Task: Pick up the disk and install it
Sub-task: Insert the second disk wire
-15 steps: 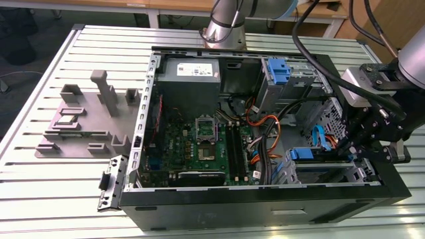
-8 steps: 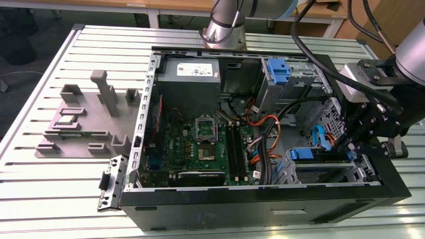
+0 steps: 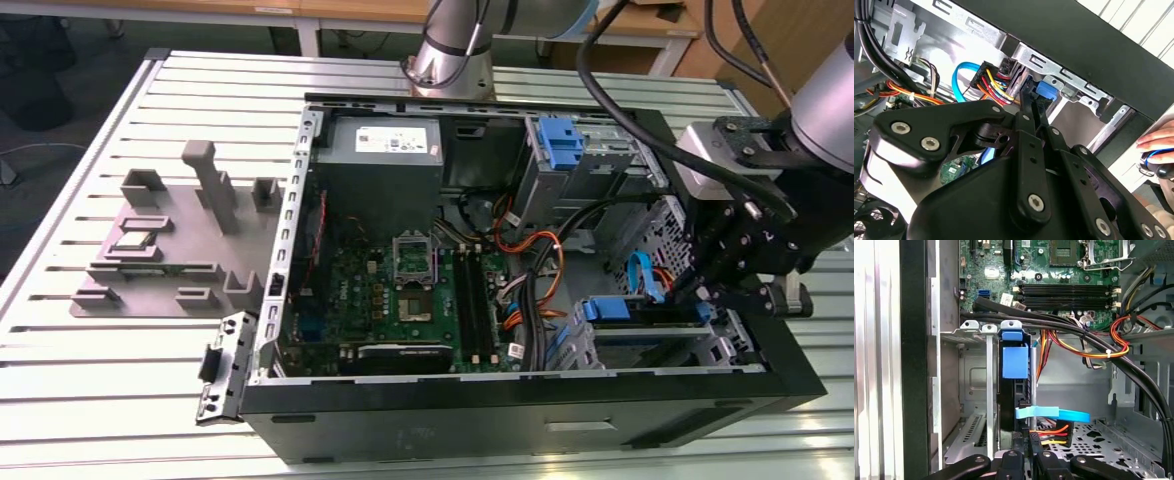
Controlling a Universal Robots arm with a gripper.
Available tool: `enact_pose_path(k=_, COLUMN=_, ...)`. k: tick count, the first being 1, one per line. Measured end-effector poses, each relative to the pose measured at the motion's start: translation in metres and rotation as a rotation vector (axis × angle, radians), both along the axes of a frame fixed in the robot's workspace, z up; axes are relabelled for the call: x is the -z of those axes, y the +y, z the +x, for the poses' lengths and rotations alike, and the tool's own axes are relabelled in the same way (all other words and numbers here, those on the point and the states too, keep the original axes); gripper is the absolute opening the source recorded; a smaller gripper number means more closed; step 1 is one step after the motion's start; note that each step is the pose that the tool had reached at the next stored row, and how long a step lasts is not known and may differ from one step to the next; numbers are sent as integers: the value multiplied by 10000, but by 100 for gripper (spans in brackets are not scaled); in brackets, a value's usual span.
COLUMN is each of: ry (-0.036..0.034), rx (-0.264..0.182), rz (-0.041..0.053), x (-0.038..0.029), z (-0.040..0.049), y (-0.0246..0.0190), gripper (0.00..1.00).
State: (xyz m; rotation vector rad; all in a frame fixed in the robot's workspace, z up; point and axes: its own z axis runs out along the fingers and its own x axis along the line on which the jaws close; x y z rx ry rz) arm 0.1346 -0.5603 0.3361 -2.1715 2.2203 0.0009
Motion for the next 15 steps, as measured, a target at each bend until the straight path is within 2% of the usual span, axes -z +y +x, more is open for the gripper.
enact_pose_path(k=15, ry=0, rx=2, rz=0, x=21, z=-32, y=1, gripper=16)
